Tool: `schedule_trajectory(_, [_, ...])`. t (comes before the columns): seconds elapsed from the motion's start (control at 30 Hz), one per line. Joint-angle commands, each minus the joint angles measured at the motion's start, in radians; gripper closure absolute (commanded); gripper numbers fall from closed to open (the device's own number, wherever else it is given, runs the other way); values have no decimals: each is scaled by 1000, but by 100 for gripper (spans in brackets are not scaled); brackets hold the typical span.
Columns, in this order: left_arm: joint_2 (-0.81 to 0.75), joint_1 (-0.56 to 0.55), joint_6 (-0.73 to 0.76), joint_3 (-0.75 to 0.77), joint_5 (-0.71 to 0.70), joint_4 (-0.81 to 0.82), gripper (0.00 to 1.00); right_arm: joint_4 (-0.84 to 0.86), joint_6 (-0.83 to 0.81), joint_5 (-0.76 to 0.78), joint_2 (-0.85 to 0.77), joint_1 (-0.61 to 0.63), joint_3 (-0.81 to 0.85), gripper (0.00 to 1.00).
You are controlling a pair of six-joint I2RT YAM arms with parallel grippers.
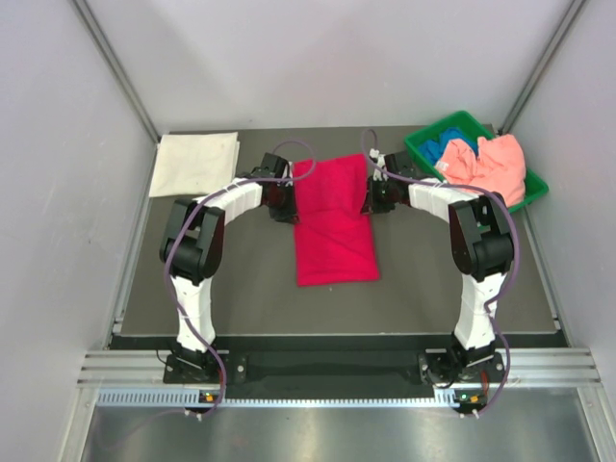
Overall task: Fold and stack the t-shirts
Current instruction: Fold the tshirt
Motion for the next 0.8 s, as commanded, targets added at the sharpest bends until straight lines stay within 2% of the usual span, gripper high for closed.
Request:
schedule_trajectory(0.0, [-13, 5, 4, 9, 1, 32, 93, 87, 9, 17, -37, -13, -12, 100])
schedule_trajectory(0.03, [-18, 5, -7, 11, -17, 31, 100, 93, 8, 18, -38, -11, -16, 100])
schedule_trajectory(0.27, [-66, 3, -123, 0, -82, -11, 100, 205, 44, 34, -48, -13, -69, 100])
schedule_trajectory(0.53, [-18, 3, -137, 25, -163, -63, 100, 254, 70, 77, -32, -14, -104, 100])
schedule_trajectory(0.57, [-8, 3, -136, 28, -157, -63, 100, 254, 72, 84, -31, -14, -107, 99])
schedule_trajectory(0.63, [15, 3, -130, 54, -143, -86, 100, 253, 75, 92, -29, -14, -108, 88])
schedule_trajectory(0.67, [14, 3, -127, 62, -140, -92, 95, 254, 80, 100, -31, -13, -110, 83])
schedule_trajectory(0.7, [11, 3, -125, 63, -140, -92, 79, 254, 80, 107, -43, -13, -110, 76])
schedule_trajectory(0.77, [-18, 3, -119, 68, -154, -100, 66, 234, 83, 132, -66, -14, -108, 71])
